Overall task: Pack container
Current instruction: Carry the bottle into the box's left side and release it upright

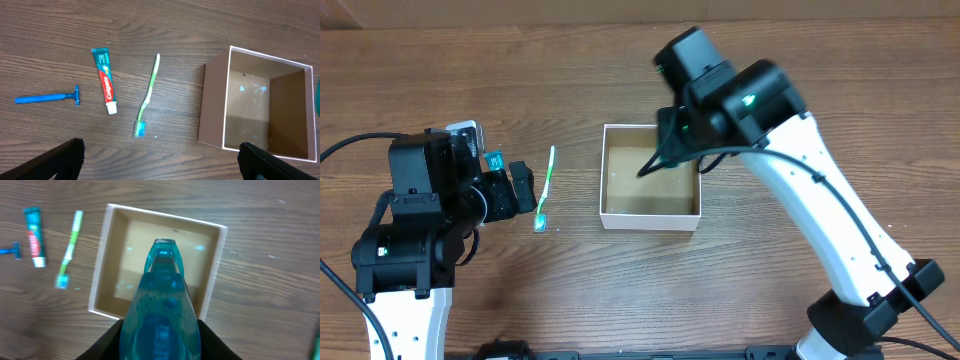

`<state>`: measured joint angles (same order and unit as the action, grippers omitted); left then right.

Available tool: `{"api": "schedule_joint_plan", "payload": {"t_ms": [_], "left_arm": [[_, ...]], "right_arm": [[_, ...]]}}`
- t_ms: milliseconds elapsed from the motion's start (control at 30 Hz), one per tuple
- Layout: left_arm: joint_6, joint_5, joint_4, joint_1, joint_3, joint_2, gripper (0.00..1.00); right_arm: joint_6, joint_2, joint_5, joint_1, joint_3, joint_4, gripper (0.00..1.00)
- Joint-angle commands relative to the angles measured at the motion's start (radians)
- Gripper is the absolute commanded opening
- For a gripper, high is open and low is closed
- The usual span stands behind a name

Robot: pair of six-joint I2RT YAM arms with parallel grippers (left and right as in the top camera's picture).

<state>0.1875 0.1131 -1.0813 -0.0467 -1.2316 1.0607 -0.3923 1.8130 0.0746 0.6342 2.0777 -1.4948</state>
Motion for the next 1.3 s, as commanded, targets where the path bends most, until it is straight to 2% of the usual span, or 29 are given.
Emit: {"api": "schedule_joint_plan", "payload": {"t_ms": [0, 267, 567, 933, 967, 1033, 1100, 1267], "left_arm": [[0.011, 0.011, 0.000, -0.005, -0.028, -0.002, 1.00], [0.011, 0.011, -0.008, -0.005, -0.028, -0.002, 1.00], [0.011, 0.011, -0.012, -0.005, -0.028, -0.002, 1.00], [0.011, 0.010, -0.019, -0.005, -0.028, -0.002, 1.00], [0.011, 0.010, -0.021, -0.005, -0.028, -0.002, 1.00], [0.011, 0.010, -0.023, -0.005, -0.028, -0.002, 1.00], [0.011, 0.010, -0.022, -0.005, -0.028, -0.002, 1.00], [0.011, 0.010, -0.022, -0.005, -0.028, -0.002, 1.00]], "right_arm": [[-0.082, 0.014, 0.030, 0.055, 0.016, 0.057, 0.04], [-0.162, 0.163, 0.029, 0.072, 0.016, 0.094, 0.04], [-0.153, 0.292, 0.030, 0.072, 0.016, 0.190, 0.04], [-0.131, 0.368, 0.030, 0.071, 0.016, 0.272, 0.04], [-0.131, 0.370, 0.030, 0.071, 0.016, 0.272, 0.08], [-0.127, 0.372, 0.030, 0.071, 0.016, 0.270, 0.35], [-0.127, 0.372, 0.030, 0.071, 0.016, 0.271, 0.54], [-0.127, 0.372, 0.030, 0.071, 0.016, 0.266, 0.58]]}}
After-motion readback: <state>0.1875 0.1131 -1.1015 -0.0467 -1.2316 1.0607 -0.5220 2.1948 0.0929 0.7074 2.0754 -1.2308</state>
